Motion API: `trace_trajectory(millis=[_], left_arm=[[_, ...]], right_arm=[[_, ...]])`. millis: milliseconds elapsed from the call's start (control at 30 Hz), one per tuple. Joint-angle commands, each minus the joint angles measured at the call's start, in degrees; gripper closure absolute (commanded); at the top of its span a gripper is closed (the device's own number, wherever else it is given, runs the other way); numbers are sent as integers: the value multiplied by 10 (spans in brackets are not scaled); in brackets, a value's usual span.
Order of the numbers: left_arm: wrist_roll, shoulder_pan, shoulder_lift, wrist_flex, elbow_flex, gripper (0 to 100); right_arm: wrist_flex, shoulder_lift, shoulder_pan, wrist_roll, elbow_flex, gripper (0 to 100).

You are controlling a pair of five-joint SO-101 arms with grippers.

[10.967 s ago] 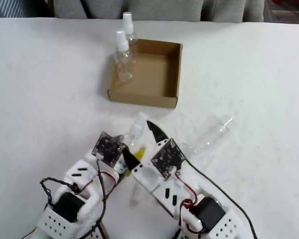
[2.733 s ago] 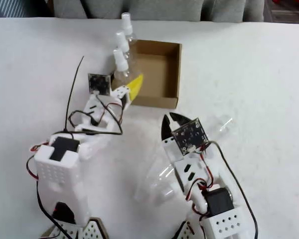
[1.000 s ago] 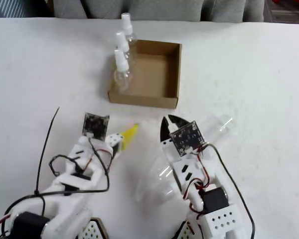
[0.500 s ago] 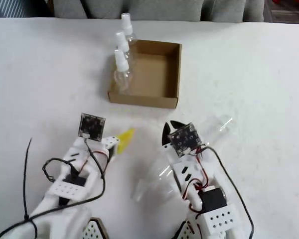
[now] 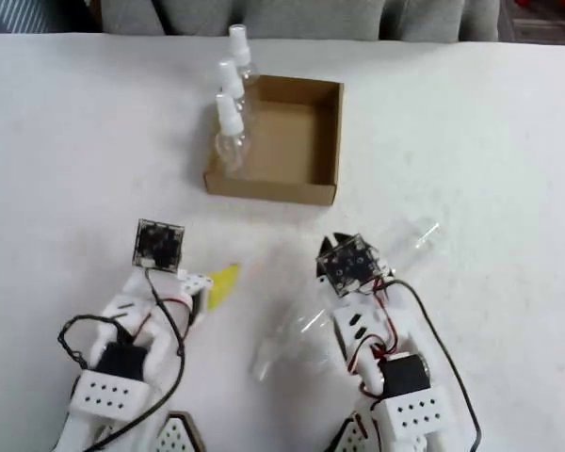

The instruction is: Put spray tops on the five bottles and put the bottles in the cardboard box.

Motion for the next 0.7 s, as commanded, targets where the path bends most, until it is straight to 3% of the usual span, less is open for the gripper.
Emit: trace_trajectory(millis=[0,233,500,667], left_arm=[[-8,-5,-62,84,1,675],[-8,-7,-78,118,1,675],[-33,-7,-78,154,1,679],[-91,-7,-80,166,1,854]], right_arm=[[-6,-7,27,4,-2,981],[16,-8,91,3,4,982],[83,-8,100,-53,-35,981],[83,-8,100,-54,-35,981]])
